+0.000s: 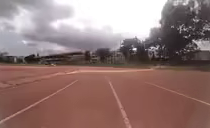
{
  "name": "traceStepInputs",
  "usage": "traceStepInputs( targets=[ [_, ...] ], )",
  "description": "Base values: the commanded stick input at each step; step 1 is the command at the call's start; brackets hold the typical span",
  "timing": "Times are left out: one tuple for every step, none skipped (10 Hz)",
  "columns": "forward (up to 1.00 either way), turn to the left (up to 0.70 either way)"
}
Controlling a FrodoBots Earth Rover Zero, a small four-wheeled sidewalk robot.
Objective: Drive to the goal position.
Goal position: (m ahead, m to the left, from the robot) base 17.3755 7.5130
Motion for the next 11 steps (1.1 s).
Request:
traceStepInputs(
  targets=[
    [0.45, 0.0],
    [0.45, 0.0],
    [0.45, 0.0],
    [0.45, 0.0],
    [0.45, 0.0],
    [0.45, 0.0],
    [0.45, 0.0],
    [0.45, 0.0],
    [0.45, 0.0],
    [0.45, 0.0],
    [0.45, 0.0]
  ],
)
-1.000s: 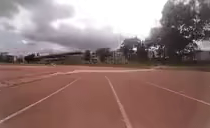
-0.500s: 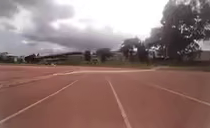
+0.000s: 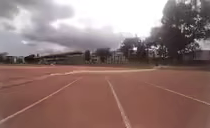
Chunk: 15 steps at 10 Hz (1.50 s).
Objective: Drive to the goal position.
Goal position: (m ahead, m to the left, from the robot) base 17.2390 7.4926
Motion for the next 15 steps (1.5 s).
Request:
traceStepInputs(
  targets=[
    [0.45, 0.0],
    [0.45, 0.0],
    [0.45, 0.0],
    [0.45, 0.0],
    [0.45, 0.0],
    [0.45, 0.0],
    [0.45, 0.0],
    [0.45, 0.0],
    [0.45, 0.0],
    [0.45, 0.0],
    [0.45, 0.0],
    [0.45, 0.0],
    [0.45, 0.0],
    [0.45, 0.0],
    [0.45, 0.0]
  ],
)
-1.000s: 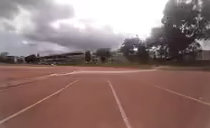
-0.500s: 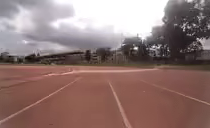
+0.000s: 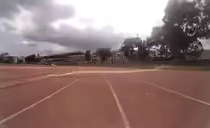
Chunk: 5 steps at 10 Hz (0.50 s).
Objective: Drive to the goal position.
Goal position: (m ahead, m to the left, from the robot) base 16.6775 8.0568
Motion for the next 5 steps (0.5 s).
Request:
traceStepInputs(
  targets=[
    [0.45, 0.0],
    [0.45, 0.0],
    [0.45, 0.0],
    [0.45, 0.0],
    [0.45, 0.0]
  ],
)
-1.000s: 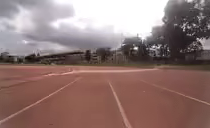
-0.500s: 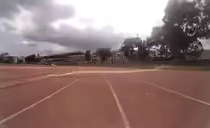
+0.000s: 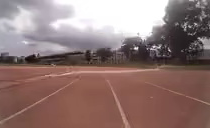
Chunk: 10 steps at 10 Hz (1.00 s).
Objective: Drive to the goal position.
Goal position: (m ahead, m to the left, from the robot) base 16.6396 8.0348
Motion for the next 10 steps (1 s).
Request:
traceStepInputs(
  targets=[
    [0.45, 0.0],
    [0.45, 0.0],
    [0.45, 0.0],
    [0.45, 0.0],
    [0.45, 0.0],
    [0.45, 0.0],
    [0.45, 0.0],
    [0.45, 0.0],
    [0.45, 0.0],
    [0.45, 0.0]
  ],
)
